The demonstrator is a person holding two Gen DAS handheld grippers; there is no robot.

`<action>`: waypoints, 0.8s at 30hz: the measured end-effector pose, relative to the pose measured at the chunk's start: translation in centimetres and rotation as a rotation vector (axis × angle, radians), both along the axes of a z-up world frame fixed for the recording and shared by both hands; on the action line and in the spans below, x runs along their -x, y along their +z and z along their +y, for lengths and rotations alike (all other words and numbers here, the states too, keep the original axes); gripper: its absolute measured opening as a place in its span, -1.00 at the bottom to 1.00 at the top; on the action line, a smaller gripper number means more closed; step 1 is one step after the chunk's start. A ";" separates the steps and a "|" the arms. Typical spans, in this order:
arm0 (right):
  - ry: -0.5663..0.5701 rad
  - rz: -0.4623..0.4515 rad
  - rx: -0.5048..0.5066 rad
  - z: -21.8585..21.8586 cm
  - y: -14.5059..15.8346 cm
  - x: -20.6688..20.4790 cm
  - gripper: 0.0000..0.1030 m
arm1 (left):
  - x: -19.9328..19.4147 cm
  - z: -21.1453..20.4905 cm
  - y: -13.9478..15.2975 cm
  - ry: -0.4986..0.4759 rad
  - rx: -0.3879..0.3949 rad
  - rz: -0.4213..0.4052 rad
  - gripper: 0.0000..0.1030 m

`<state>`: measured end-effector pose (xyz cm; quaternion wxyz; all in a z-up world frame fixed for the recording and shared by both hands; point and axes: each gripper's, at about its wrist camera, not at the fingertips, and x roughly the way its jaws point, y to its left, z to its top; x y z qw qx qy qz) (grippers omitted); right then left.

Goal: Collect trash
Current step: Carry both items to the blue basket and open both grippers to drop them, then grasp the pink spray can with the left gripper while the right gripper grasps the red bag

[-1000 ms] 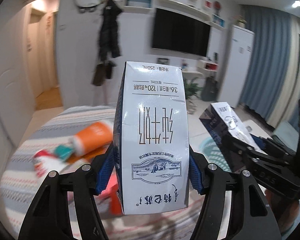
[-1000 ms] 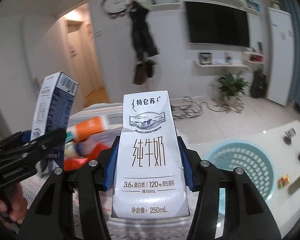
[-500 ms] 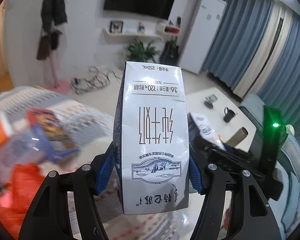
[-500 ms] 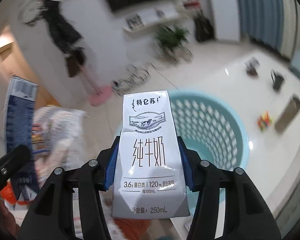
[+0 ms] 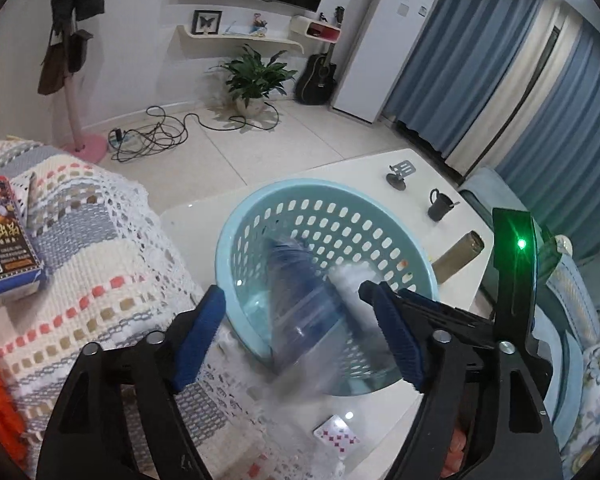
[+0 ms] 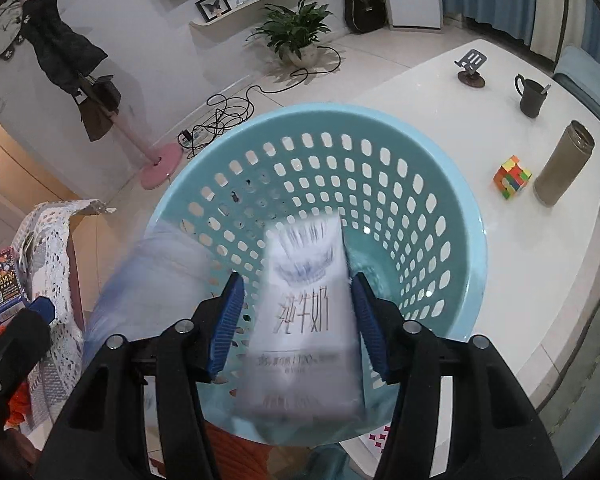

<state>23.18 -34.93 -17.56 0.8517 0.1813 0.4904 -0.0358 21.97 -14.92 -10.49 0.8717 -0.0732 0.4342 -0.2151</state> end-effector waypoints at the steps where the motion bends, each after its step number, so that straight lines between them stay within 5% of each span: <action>1: -0.006 -0.001 0.003 -0.1 0.1 0.2 0.10 | 0.1 0.1 0.1 0.002 0.001 -0.002 0.48; 14: 0.041 -0.088 0.036 1.9 3.9 3.3 0.10 | 4.5 3.2 3.7 0.034 0.016 -0.076 0.48; 24: 0.228 -0.356 0.111 10.5 13.0 8.5 0.02 | 12.0 11.1 11.0 0.155 0.056 -0.269 0.48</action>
